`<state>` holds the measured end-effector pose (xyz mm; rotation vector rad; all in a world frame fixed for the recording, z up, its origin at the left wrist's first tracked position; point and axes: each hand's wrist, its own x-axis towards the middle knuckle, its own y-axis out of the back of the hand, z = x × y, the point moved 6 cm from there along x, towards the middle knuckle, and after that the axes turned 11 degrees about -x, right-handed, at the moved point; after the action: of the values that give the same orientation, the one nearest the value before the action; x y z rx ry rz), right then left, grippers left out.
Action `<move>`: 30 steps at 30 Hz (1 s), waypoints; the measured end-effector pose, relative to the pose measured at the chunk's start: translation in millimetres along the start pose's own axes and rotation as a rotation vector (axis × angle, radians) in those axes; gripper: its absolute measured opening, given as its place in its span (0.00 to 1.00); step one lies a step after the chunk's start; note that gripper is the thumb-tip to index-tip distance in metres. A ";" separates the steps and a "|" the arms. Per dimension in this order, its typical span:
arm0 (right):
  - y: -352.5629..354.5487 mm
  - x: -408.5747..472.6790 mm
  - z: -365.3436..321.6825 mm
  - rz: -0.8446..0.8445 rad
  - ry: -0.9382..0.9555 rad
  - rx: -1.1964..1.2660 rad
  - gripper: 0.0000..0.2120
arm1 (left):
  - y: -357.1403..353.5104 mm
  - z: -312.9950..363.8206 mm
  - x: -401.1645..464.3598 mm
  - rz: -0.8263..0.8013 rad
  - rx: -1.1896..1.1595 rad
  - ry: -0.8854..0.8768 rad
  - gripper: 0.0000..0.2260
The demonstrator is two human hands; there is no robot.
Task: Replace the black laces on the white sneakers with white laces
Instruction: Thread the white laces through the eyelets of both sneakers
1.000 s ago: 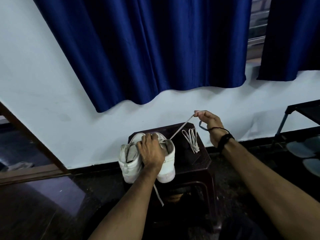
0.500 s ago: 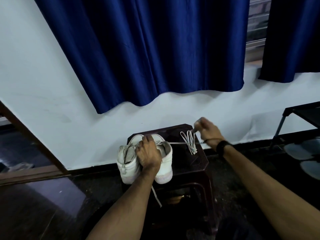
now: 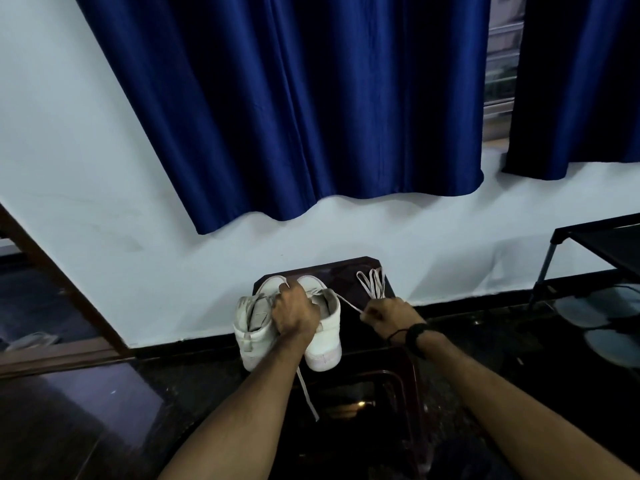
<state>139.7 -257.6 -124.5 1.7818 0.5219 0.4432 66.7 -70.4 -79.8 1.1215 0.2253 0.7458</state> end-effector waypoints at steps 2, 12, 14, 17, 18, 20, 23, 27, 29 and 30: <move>-0.2 1.4 -8.4 0.044 -0.004 -0.070 0.13 | 4.8 -2.4 -1.7 -0.096 -0.043 0.061 0.24; -2.0 7.1 -71.5 0.213 -0.081 0.446 0.24 | 38.4 -24.7 -0.1 -0.308 -0.455 0.320 0.14; 0.2 3.3 -70.1 0.278 -0.130 0.461 0.23 | 46.1 -25.3 1.4 -0.350 -0.652 0.394 0.05; 16.7 -8.0 -90.5 0.464 0.010 0.293 0.10 | 57.1 -20.6 -1.7 -0.500 -0.920 0.501 0.08; 17.7 -8.6 -101.6 0.465 0.090 0.317 0.14 | 60.7 -17.8 -3.8 -0.537 -1.032 0.537 0.08; 12.3 -7.2 -120.7 0.277 0.167 0.627 0.30 | 67.0 -13.9 -2.6 -0.521 -1.232 0.574 0.07; 11.5 -7.2 -137.7 0.005 0.211 0.984 0.25 | 72.7 -13.1 2.7 -0.406 -1.396 0.557 0.08; 29.6 -11.5 -116.0 -0.159 0.176 1.236 0.12 | 78.4 -44.0 14.2 -0.163 -1.422 0.637 0.06; 43.0 -12.1 -96.4 -0.127 0.192 1.071 0.12 | 83.5 -65.9 15.8 -0.018 -1.107 0.593 0.05; 49.4 -10.6 -88.3 -0.067 0.204 0.951 0.12 | 91.0 -69.1 14.9 0.068 -0.788 0.490 0.09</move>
<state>88.6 -204.6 -54.2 2.6223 1.0506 0.3497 3.0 10.3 -27.7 0.1898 0.2700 1.0416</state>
